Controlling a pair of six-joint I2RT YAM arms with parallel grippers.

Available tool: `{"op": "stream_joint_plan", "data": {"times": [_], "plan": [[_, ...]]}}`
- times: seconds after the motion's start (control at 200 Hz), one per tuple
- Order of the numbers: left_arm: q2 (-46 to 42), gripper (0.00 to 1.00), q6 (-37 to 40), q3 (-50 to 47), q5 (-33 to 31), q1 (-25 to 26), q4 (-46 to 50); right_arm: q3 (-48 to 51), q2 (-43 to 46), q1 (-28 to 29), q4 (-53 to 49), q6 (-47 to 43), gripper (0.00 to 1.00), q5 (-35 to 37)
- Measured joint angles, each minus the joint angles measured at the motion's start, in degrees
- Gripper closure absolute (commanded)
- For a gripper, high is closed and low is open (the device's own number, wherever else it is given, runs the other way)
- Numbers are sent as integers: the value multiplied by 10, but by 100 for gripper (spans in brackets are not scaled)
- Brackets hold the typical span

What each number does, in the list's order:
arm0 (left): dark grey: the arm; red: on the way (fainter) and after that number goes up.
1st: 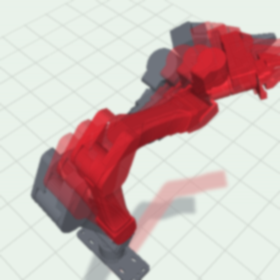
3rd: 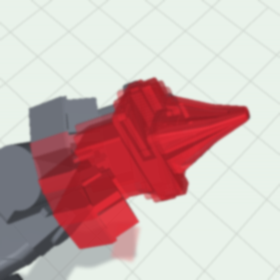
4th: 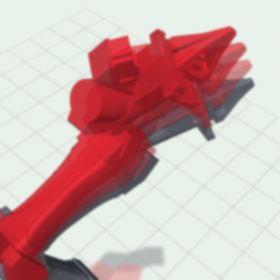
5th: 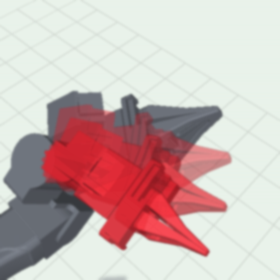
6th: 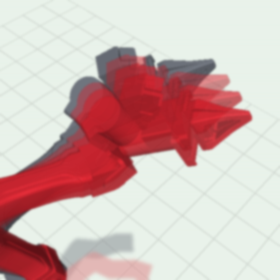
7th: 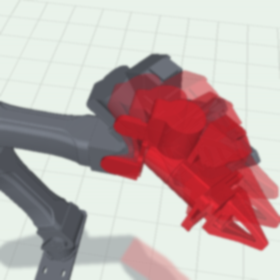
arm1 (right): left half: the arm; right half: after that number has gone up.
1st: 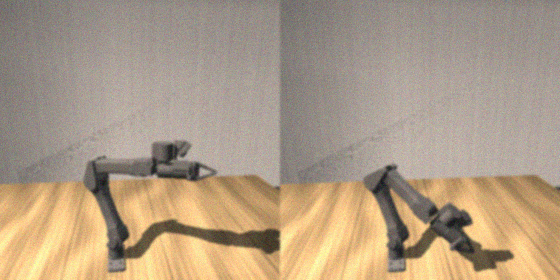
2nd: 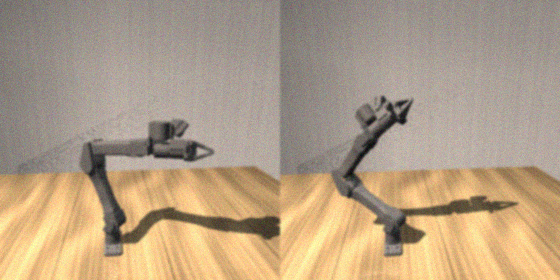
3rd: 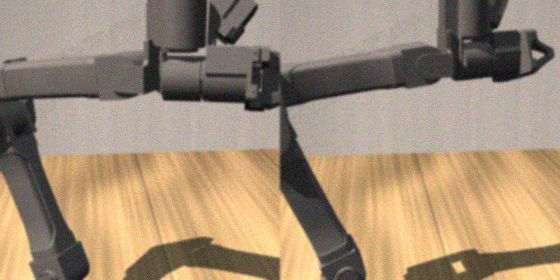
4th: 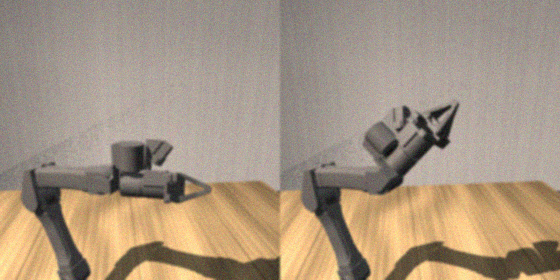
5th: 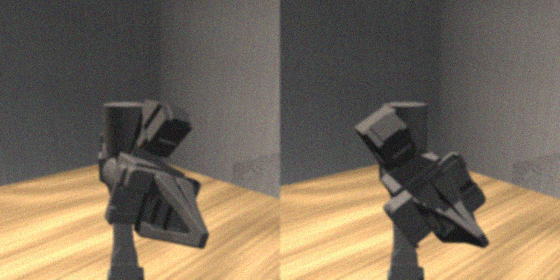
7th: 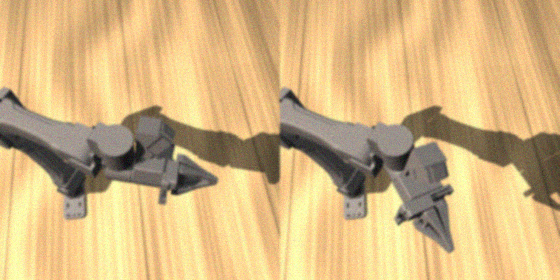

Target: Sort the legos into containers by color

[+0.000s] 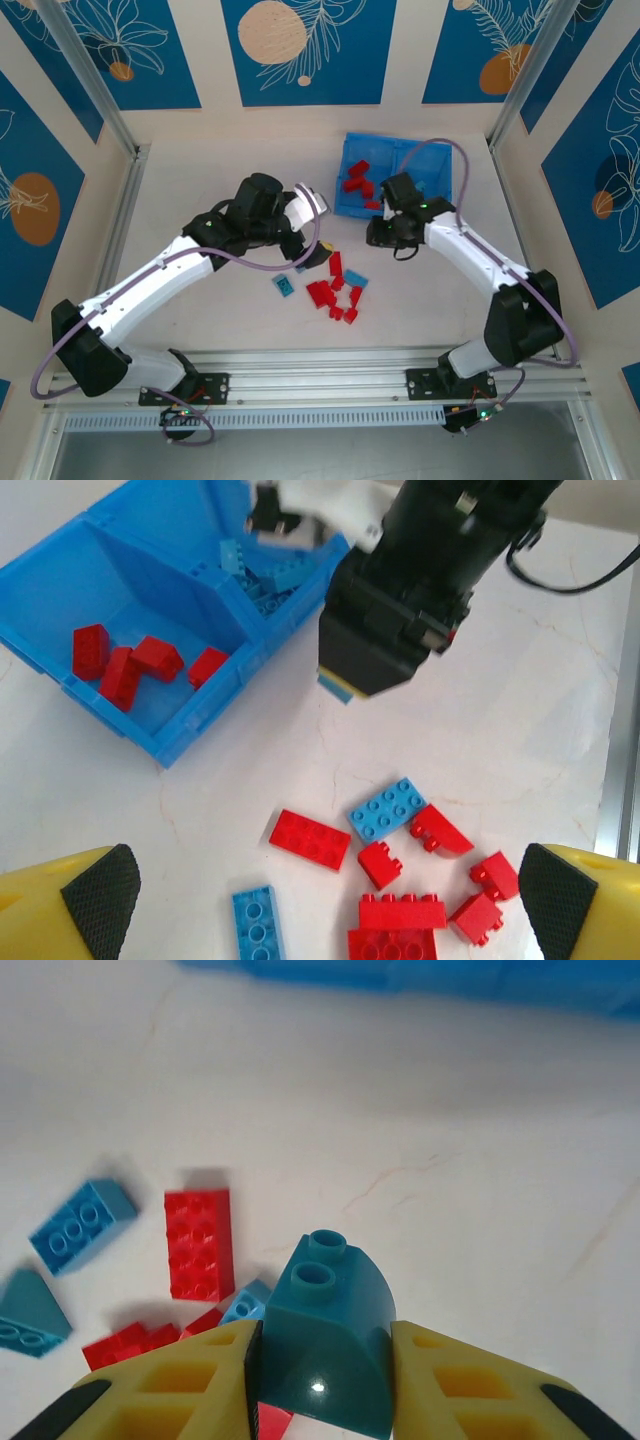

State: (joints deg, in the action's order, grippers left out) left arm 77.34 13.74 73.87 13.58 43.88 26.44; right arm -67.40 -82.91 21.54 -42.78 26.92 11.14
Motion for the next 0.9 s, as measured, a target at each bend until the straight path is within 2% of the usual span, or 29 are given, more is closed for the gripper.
{"op": "stream_joint_plan", "data": {"times": [0.195,0.42,0.56,0.71,0.9], "plan": [[12,0,-14,4,4,3,-20,-95,-16,-103,-8,-20,65,4],[18,0,-29,9,2,4,-20,-241,-165,-188,0,-41,64,2],[17,0,-59,9,-24,6,-16,-357,-294,-206,-12,-45,62,-3],[15,0,-93,9,-56,6,-8,-505,-421,-209,-49,-43,50,-11],[-3,0,-133,9,-95,7,1,-599,-474,-209,-101,-43,48,-20]]}}
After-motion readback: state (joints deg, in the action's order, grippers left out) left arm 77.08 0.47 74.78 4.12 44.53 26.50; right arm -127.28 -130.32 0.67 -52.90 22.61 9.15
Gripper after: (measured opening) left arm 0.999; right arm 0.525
